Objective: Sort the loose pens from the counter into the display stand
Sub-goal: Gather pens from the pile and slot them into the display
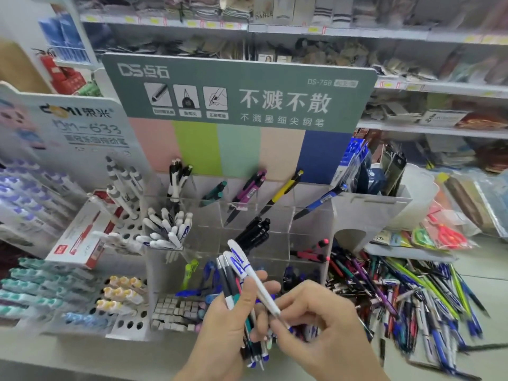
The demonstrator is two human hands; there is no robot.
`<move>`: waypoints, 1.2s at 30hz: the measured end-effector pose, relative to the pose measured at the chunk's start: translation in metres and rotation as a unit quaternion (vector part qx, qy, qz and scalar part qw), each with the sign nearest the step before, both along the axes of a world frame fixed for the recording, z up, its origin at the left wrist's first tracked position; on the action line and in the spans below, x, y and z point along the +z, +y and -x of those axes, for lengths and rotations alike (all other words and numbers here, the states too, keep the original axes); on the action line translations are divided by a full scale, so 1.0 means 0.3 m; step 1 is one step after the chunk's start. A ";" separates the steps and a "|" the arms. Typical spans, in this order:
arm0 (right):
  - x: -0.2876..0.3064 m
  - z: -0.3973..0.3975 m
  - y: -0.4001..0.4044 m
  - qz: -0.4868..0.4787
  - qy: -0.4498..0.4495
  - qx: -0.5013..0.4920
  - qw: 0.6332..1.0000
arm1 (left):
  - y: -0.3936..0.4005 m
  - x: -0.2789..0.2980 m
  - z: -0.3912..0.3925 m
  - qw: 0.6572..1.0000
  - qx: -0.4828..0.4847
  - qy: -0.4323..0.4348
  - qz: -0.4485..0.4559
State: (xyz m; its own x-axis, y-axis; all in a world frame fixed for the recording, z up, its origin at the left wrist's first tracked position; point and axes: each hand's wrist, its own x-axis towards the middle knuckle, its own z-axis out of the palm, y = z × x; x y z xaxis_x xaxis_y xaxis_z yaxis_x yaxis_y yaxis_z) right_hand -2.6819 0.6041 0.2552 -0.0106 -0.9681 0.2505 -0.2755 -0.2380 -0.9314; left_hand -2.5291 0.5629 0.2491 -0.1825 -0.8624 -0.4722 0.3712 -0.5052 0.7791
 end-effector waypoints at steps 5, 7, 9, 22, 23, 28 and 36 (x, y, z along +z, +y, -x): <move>0.048 0.023 -0.006 -0.092 0.054 0.058 0.993 | -0.002 -0.012 -0.030 0.999 -0.036 -0.019 -0.013; 0.052 0.037 -0.023 -0.112 0.023 -0.002 0.993 | 0.006 -0.014 -0.039 0.996 -0.081 -0.040 -0.013; 0.040 0.046 -0.047 -0.148 -0.010 -0.038 0.988 | 0.014 -0.019 -0.042 0.987 -0.141 -0.074 0.019; 0.026 0.071 -0.131 -0.261 0.016 0.182 0.948 | 0.027 -0.032 -0.054 0.938 -0.337 -0.064 0.059; 0.025 0.075 -0.132 -0.264 0.025 0.193 0.945 | 0.025 -0.037 -0.059 0.930 -0.356 -0.066 0.065; 0.021 0.092 -0.141 -0.285 -0.004 0.213 0.934 | 0.025 -0.051 -0.068 0.924 -0.382 0.007 0.002; -0.013 0.133 -0.129 -0.257 -0.072 0.124 0.956 | 0.020 -0.057 -0.070 0.937 -0.347 0.025 0.000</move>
State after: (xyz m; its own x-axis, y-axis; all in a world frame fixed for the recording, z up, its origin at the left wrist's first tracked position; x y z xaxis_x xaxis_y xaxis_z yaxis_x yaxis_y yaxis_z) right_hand -2.7217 0.5654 0.2512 0.2375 -0.9397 -0.2462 -0.1296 0.2205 -0.9667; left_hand -2.5081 0.5688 0.2319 -0.7222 -0.5275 -0.4475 -0.0114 -0.6378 0.7701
